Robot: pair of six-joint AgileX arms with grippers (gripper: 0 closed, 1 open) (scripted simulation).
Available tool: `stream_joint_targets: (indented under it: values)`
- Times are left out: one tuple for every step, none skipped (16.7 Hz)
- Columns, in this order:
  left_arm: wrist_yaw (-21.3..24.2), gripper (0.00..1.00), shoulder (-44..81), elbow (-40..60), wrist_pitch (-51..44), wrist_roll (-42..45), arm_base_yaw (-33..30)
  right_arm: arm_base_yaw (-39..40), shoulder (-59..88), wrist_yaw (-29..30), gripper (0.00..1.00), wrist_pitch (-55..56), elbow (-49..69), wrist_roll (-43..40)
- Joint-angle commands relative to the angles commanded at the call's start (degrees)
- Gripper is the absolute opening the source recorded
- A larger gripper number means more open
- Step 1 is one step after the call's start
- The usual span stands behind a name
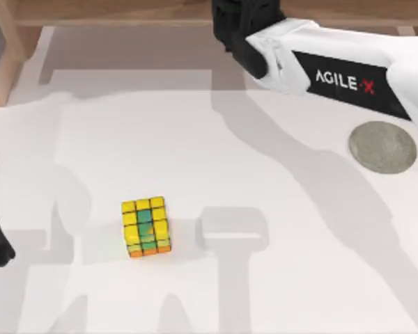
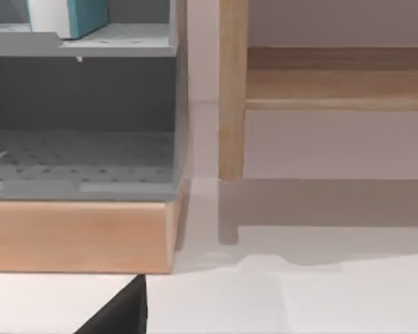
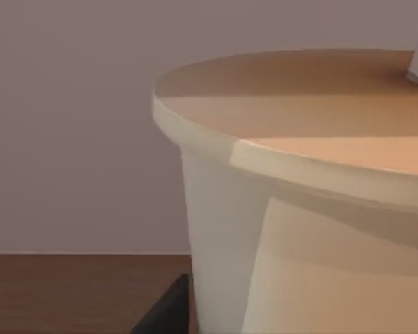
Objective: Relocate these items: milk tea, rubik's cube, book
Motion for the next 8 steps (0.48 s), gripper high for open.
stream_joint_targets:
  values:
    - [0.0, 1.0, 0.0, 0.0, 0.0, 0.0, 0.0, 0.0, 0.0, 0.0, 0.02, 0.0, 0.0, 0.0]
    - [0.0, 1.0, 0.0, 0.0, 0.0, 0.0, 0.0, 0.0, 0.0, 0.0, 0.0, 0.0, 0.0, 0.0]
    - [0.0, 1.0, 0.0, 0.0, 0.0, 0.0, 0.0, 0.0, 0.0, 0.0, 0.0, 0.0, 0.0, 0.0]
    - [0.0, 1.0, 0.0, 0.0, 0.0, 0.0, 0.0, 0.0, 0.0, 0.0, 0.0, 0.0, 0.0, 0.0]
    - [0.0, 1.0, 0.0, 0.0, 0.0, 0.0, 0.0, 0.0, 0.0, 0.0, 0.0, 0.0, 0.0, 0.0]
    - [0.0, 1.0, 0.0, 0.0, 0.0, 0.0, 0.0, 0.0, 0.0, 0.0, 0.0, 0.0, 0.0, 0.0]
    - [0.0, 1.0, 0.0, 0.0, 0.0, 0.0, 0.0, 0.0, 0.0, 0.0, 0.0, 0.0, 0.0, 0.0]
    - [0.0, 1.0, 0.0, 0.0, 0.0, 0.0, 0.0, 0.0, 0.0, 0.0, 0.0, 0.0, 0.0, 0.0]
